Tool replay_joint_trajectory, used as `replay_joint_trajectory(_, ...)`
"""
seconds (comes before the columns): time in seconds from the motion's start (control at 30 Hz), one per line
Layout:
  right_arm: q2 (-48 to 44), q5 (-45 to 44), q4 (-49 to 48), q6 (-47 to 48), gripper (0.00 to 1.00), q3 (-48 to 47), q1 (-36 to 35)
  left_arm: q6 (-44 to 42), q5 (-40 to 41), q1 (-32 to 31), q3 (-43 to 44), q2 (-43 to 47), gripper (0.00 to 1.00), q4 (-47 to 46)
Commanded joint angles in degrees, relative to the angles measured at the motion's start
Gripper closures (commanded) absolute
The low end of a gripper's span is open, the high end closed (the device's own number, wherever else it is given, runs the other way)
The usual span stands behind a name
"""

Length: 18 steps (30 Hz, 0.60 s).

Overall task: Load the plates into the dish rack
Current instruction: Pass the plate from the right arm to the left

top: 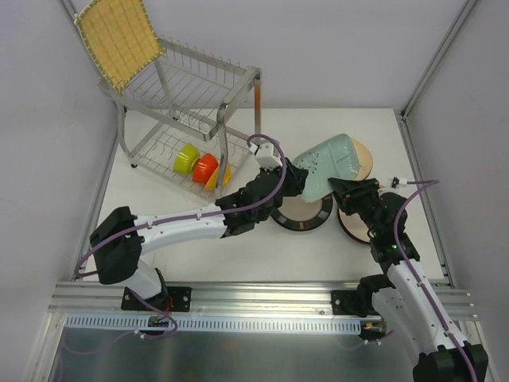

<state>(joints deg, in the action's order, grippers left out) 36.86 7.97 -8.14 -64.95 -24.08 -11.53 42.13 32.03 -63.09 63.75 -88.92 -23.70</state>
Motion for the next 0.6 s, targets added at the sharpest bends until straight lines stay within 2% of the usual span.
replay_joint_trajectory(0.0,-2.49,3.98,-8.03,-0.18,0.66,-0.19,-0.51,-7.84,3.91,-0.45,-0.81,3.14,1.00,-9.06)
replay_joint_trajectory(0.27,-2.23,4.25,-7.68,1.75,0.53,0.61,-0.51,-11.54,2.51,0.60,-4.33,5.43,1.00,-15.05)
replay_joint_trajectory(0.43,-2.32,6.18,-6.10,5.26,0.33,-0.53,-0.51,-13.30,1.81,1.91,-5.91,6.66,1.00,-18.13)
replay_joint_trajectory(0.57,-2.32,8.37,-0.15,10.70,0.19,-2.90,-0.42,-16.80,-0.04,2.45,-6.70,7.62,1.00,-22.43)
